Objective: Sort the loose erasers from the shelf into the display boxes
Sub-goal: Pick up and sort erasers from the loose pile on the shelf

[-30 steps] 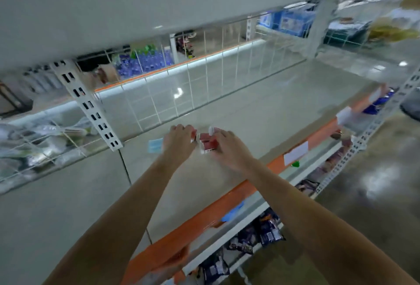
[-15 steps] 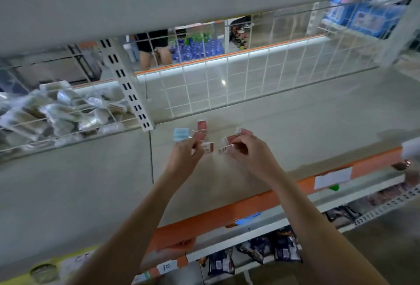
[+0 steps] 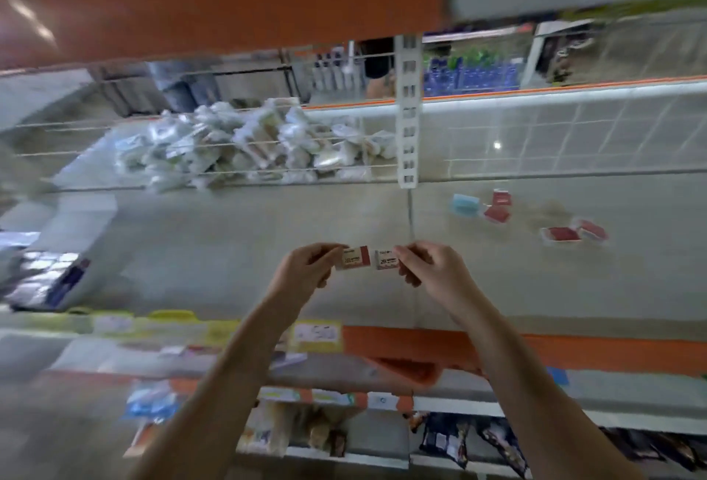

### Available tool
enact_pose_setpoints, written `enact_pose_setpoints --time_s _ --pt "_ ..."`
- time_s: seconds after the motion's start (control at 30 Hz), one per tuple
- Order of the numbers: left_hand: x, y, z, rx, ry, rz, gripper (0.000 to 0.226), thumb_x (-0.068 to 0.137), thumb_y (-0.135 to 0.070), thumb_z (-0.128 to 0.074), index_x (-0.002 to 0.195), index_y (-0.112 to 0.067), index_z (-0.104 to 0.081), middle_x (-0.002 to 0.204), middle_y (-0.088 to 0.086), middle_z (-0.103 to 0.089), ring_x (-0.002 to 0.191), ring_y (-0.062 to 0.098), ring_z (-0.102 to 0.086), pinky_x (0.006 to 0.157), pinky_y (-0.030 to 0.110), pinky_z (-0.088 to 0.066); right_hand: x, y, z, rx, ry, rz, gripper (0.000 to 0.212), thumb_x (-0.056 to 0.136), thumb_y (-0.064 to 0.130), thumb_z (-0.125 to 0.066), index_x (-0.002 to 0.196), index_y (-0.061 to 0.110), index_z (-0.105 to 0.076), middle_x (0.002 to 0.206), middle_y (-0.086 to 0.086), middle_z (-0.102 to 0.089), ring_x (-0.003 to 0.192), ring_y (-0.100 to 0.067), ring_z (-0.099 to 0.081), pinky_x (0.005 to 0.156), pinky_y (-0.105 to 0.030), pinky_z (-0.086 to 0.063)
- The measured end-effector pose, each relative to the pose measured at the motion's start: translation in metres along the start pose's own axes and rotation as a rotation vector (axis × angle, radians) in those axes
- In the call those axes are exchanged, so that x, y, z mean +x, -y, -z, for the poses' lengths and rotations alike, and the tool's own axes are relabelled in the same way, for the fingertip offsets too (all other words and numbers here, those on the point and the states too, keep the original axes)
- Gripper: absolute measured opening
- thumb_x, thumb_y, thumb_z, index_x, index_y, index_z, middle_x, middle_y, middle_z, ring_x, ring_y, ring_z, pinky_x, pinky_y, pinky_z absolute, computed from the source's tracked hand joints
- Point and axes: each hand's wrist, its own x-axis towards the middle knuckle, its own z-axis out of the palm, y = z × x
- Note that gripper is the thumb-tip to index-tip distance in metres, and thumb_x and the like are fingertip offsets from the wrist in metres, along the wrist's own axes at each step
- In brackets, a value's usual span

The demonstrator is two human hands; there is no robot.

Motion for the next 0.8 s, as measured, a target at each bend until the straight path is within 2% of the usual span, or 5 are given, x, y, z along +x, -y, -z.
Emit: enact_pose_setpoints --time_s 0.2,0.37,0.57,0.7,0.8 --pt "-0.073 0.045 0.144 -0.003 -0.145 0.050 0.015 0.091 -0.011 -0.055 0.098 -0.010 -0.069 0.060 0.003 -0.043 0.042 0.002 -0.033 0.042 0.014 -0.027 -0.018 0.047 -0.141 0.034 0.180 0.045 0.024 0.092 0.022 -0.056 0.069 0.021 -0.060 0.057 0.006 -0.061 0.046 -0.001 -0.052 0.055 -0.021 -0.046" --pt "-0.138 0.068 0.269 0.053 -0.285 0.059 0.013 0.092 -0.014 -0.056 0.094 -0.020 -0.067 0.045 -0.014 -0.050 0.041 -0.001 -0.036 0.045 0.013 -0.030 -0.041 0.099 -0.260 0.049 0.333 0.112 0.019 0.092 0.024 -0.057 0.074 0.020 -0.062 0.067 -0.001 -0.065 0.058 -0.011 -0.057 0.064 -0.033 -0.049" --pt "-0.175 0.097 0.385 0.053 -0.450 0.085 0.014 0.091 -0.017 -0.057 0.098 -0.017 -0.069 0.057 -0.007 -0.050 0.051 0.004 -0.039 0.049 0.015 -0.032 -0.046 0.156 -0.372 0.048 0.467 0.190 0.011 0.092 0.017 -0.057 0.084 0.016 -0.064 0.060 0.006 -0.061 0.045 0.004 -0.051 0.048 -0.010 -0.041" --pt "-0.170 0.119 0.449 0.054 -0.505 0.081 0.011 0.090 -0.021 -0.059 0.092 -0.023 -0.070 0.063 -0.003 -0.054 0.056 0.008 -0.039 0.052 0.020 -0.032 -0.021 0.181 -0.436 0.122 0.531 0.185 0.014 0.093 0.014 -0.055 0.081 0.016 -0.063 0.053 0.009 -0.061 0.046 -0.001 -0.053 0.053 -0.015 -0.045" --pt "-0.156 0.131 0.500 0.067 -0.507 0.061 0.011 0.090 -0.022 -0.060 0.090 -0.026 -0.070 0.054 -0.016 -0.055 0.057 0.008 -0.040 0.052 0.020 -0.032 0.010 0.199 -0.483 0.103 0.550 0.249 0.016 0.093 0.014 -0.053 0.080 0.018 -0.061 0.063 0.005 -0.062 0.051 -0.002 -0.054 0.056 -0.019 -0.046"
